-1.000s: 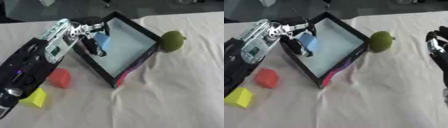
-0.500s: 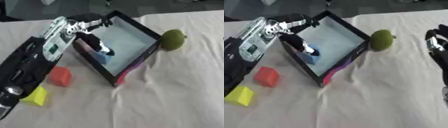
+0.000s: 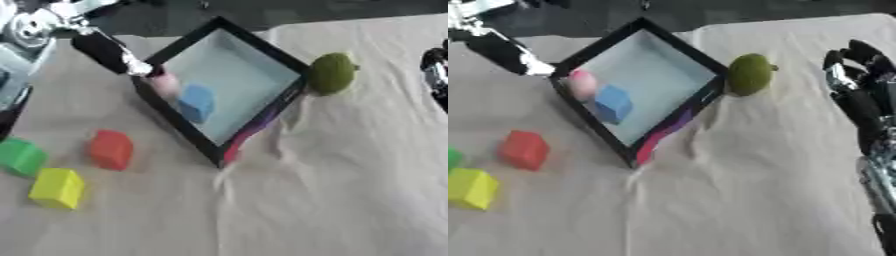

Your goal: Pick up objects on the table and place them in the box.

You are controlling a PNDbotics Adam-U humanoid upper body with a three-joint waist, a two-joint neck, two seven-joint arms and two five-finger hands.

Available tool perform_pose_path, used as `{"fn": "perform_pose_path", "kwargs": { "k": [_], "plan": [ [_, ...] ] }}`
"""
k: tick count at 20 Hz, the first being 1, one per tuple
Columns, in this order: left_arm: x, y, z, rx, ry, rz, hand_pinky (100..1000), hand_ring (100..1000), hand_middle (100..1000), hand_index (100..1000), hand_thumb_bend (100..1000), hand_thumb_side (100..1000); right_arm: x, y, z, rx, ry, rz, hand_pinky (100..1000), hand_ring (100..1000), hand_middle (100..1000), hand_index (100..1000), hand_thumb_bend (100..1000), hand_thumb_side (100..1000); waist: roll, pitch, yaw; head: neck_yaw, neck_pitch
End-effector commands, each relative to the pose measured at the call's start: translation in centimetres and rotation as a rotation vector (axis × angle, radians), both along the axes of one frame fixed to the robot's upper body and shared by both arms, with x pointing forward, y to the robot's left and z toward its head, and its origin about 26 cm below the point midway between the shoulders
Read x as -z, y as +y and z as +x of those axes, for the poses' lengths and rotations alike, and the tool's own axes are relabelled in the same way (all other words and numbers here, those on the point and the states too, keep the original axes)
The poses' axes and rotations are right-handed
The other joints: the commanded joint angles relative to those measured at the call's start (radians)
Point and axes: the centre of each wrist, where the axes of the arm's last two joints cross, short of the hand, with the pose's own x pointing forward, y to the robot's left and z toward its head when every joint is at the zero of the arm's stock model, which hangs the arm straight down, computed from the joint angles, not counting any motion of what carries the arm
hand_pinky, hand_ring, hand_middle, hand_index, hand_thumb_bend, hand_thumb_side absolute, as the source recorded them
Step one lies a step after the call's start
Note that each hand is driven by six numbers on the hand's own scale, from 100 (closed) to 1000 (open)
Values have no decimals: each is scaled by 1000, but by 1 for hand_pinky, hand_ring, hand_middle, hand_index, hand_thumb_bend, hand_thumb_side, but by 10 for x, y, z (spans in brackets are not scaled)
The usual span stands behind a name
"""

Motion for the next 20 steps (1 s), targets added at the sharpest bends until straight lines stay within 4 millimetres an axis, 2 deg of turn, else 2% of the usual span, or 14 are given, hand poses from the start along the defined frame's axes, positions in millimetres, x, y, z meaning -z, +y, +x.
{"fn": "perform_pose_path", "kwargs": {
  "k": [1,5,7,10,12,15,18,20],
  "plan": [
    [-25,28,-29,-12,-47,33,894,906,826,894,604,331,-11,-8,-3,24,-31,-26,877,800,813,877,236,409,4,-51,8,-12,12],
    [-25,50,-58,-10,-35,80,898,913,831,896,620,325,-10,-9,-3,28,-28,-26,878,800,813,878,238,409,1,-57,21,-6,27],
    [-23,58,-70,-17,-8,109,899,916,833,897,632,327,-9,-9,-3,27,-24,-27,877,799,813,878,237,407,0,-63,27,2,48],
    [-17,66,-84,-19,49,144,902,920,833,898,669,313,-9,-9,-3,22,-22,-26,877,800,813,878,237,406,0,-72,31,16,75],
    [-12,70,-91,-15,98,158,906,925,834,893,712,291,-8,-9,-2,20,-20,-25,877,799,813,878,235,407,0,-77,32,21,81],
    [-4,75,-98,-20,148,196,907,929,833,881,762,248,-8,-9,-2,21,-18,-26,878,799,813,878,235,407,1,-80,35,27,86],
    [5,82,-97,-43,196,237,905,929,831,877,769,239,-7,-10,-3,24,-16,-28,878,799,813,878,235,408,2,-80,36,29,88],
    [10,85,-95,-52,217,256,898,924,822,864,781,181,-7,-10,-2,25,-13,-27,878,799,813,878,235,408,1,-79,35,30,84]
  ]
}}
